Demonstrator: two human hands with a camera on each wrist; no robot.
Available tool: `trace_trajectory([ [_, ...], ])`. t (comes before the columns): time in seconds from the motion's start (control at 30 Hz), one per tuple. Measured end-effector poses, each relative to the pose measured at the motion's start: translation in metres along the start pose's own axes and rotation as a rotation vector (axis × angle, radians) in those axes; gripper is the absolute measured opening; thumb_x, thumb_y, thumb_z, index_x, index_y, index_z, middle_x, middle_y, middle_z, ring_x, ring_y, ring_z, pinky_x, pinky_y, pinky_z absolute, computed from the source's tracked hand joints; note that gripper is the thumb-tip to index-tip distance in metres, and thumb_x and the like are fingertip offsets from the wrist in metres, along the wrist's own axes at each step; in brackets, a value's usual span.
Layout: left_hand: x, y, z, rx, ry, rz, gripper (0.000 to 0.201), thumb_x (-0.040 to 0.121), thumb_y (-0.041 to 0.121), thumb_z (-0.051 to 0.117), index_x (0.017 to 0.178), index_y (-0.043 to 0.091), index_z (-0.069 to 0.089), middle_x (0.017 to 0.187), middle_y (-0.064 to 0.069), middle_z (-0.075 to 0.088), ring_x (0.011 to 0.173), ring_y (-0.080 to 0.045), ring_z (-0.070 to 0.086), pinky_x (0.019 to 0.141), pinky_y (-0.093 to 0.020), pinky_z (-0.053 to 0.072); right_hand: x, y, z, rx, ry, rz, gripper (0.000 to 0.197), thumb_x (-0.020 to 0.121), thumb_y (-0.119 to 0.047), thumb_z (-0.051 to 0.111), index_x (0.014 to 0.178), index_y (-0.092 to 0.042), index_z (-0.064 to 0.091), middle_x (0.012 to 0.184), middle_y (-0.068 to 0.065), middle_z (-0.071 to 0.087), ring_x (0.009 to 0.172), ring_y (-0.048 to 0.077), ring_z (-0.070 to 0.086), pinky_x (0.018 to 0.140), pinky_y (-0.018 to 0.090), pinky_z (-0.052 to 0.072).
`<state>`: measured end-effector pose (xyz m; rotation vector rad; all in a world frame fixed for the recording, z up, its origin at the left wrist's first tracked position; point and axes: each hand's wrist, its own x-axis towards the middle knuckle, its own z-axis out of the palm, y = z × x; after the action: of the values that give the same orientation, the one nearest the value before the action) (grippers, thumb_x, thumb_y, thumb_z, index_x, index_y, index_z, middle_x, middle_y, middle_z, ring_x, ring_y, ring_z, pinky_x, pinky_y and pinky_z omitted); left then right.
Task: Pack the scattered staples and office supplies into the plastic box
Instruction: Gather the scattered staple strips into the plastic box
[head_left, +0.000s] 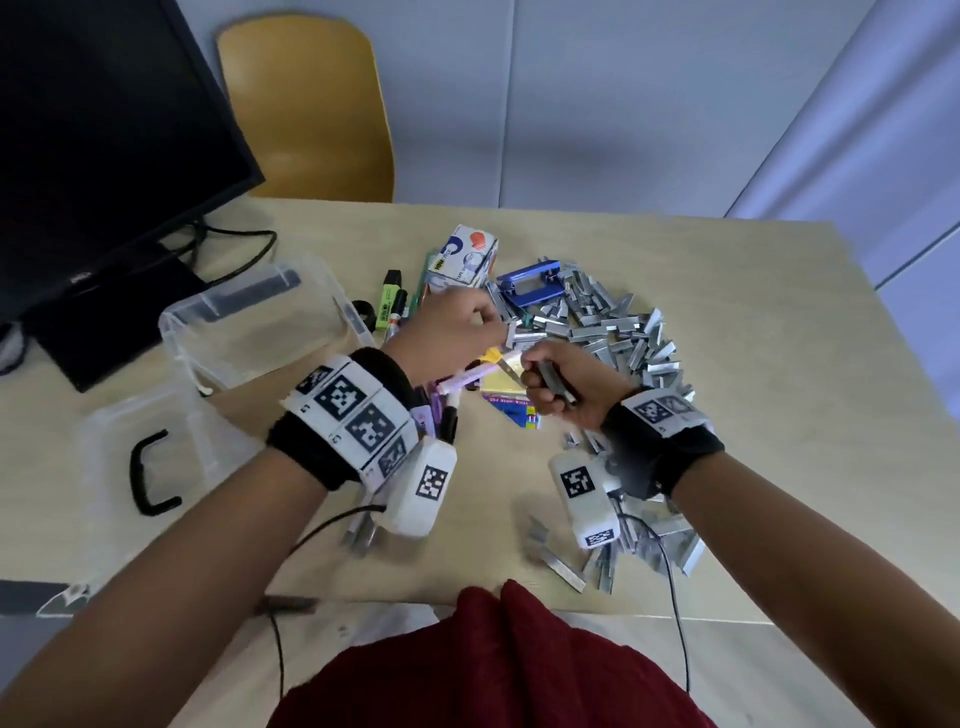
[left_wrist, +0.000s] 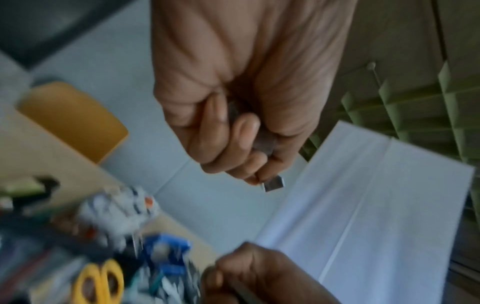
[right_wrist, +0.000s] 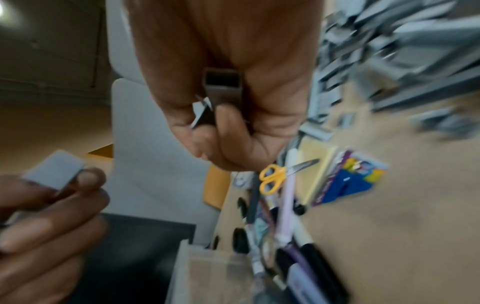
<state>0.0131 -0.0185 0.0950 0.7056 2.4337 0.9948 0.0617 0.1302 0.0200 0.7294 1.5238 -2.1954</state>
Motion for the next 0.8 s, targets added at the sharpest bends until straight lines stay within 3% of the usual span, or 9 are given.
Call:
trace_trajectory([
  [0.1, -0.005, -0.012, -0.046, -0.013, 0.046, -0.077, 0.018, 0.09, 0.013, 0.053, 0.072, 0.008, 0.057, 0.054, 0.004, 0.046, 0.043, -0.005, 0.039, 0.046, -0.021, 0.029, 0.001, -0.018, 0.036, -0.064, -0.071, -0.048, 0.021, 0.093, -0.007, 0.038, 0.073, -0.011, 0.044, 0.055, 0.003, 0.044, 0.034, 0.008, 0.037, 0.031, 0.013, 0.024],
  [0.17, -0.008, -0.027, -0.07, 0.062, 0.033, -0.159, 0.022, 0.09, 0.012, 0.053, 0.068, 0.009, 0.054, 0.052, 0.0, 0.045, 0.043, -0.01, 0.037, 0.043, -0.02, 0.028, 0.003, -0.029, 0.059, -0.079, -0.107, -0.064, 0.021, 0.093, -0.006, 0.041, 0.074, -0.009, 0.049, 0.055, 0.005, 0.049, 0.035, 0.01, 0.043, 0.032, 0.013, 0.028],
  [0.3, -0.012, -0.056, -0.102, 0.302, -0.158, -0.297, 0.016, 0.088, 0.015, 0.055, 0.075, 0.006, 0.058, 0.056, -0.005, 0.045, 0.046, -0.017, 0.034, 0.042, -0.02, 0.026, 0.011, -0.039, 0.102, -0.1, -0.193, -0.025, 0.019, 0.092, -0.004, 0.04, 0.075, -0.011, 0.042, 0.056, 0.006, 0.049, 0.039, 0.011, 0.046, 0.035, 0.015, 0.034],
  [0.4, -0.009, -0.073, -0.101, 0.512, -0.306, -0.332, 0.026, 0.086, 0.017, 0.056, 0.061, 0.013, 0.048, 0.056, -0.003, 0.046, 0.051, -0.018, 0.039, 0.047, -0.021, 0.03, 0.018, -0.039, 0.124, -0.117, -0.135, -0.016, 0.016, 0.091, -0.002, 0.037, 0.077, -0.01, 0.041, 0.061, 0.008, 0.049, 0.037, 0.011, 0.045, 0.036, 0.014, 0.034],
  [0.47, -0.005, -0.079, -0.093, 0.631, -0.377, -0.308, 0.027, 0.087, 0.018, 0.055, 0.063, 0.014, 0.044, 0.064, -0.003, 0.049, 0.059, -0.018, 0.045, 0.053, -0.023, 0.032, 0.022, -0.037, 0.133, -0.106, -0.086, -0.025, 0.017, 0.091, -0.001, 0.035, 0.077, -0.01, 0.039, 0.065, 0.009, 0.046, 0.035, 0.01, 0.044, 0.035, 0.014, 0.034],
  [0.53, -0.003, -0.082, -0.084, 0.694, -0.437, -0.296, 0.031, 0.09, 0.018, 0.054, 0.062, 0.015, 0.041, 0.063, -0.003, 0.047, 0.056, -0.016, 0.044, 0.052, -0.023, 0.033, 0.023, -0.035, 0.136, -0.077, -0.053, -0.031, 0.019, 0.09, -0.001, 0.034, 0.074, -0.01, 0.038, 0.065, 0.009, 0.044, 0.034, 0.01, 0.042, 0.034, 0.014, 0.032],
  [0.67, 0.005, -0.087, -0.073, 0.692, -0.581, -0.388, 0.032, 0.093, 0.014, 0.049, 0.062, 0.007, 0.05, 0.05, 0.0, 0.05, 0.049, -0.012, 0.043, 0.047, -0.018, 0.035, 0.019, -0.031, 0.132, -0.055, 0.013, -0.065, 0.018, 0.09, 0.002, 0.034, 0.076, -0.009, 0.037, 0.063, 0.008, 0.043, 0.047, 0.014, 0.036, 0.036, 0.016, 0.031],
  [0.73, 0.005, -0.089, -0.072, 0.723, -0.632, -0.36, 0.017, 0.09, 0.018, 0.056, 0.08, 0.004, 0.058, 0.062, 0.0, 0.059, 0.062, -0.015, 0.053, 0.058, -0.018, 0.044, 0.016, -0.029, 0.13, -0.055, 0.033, -0.078, 0.013, 0.089, 0.004, 0.033, 0.084, -0.007, 0.038, 0.063, 0.008, 0.041, 0.049, 0.014, 0.035, 0.036, 0.018, 0.031],
  [0.8, 0.006, -0.093, -0.072, 0.776, -0.645, -0.287, 0.024, 0.087, 0.021, 0.062, 0.105, 0.007, 0.06, 0.097, -0.005, 0.064, 0.086, -0.018, 0.057, 0.078, -0.025, 0.045, 0.016, -0.027, 0.13, -0.064, 0.046, -0.081, 0.011, 0.089, 0.004, 0.033, 0.093, -0.006, 0.037, 0.064, 0.008, 0.042, 0.047, 0.013, 0.037, 0.038, 0.02, 0.032],
])
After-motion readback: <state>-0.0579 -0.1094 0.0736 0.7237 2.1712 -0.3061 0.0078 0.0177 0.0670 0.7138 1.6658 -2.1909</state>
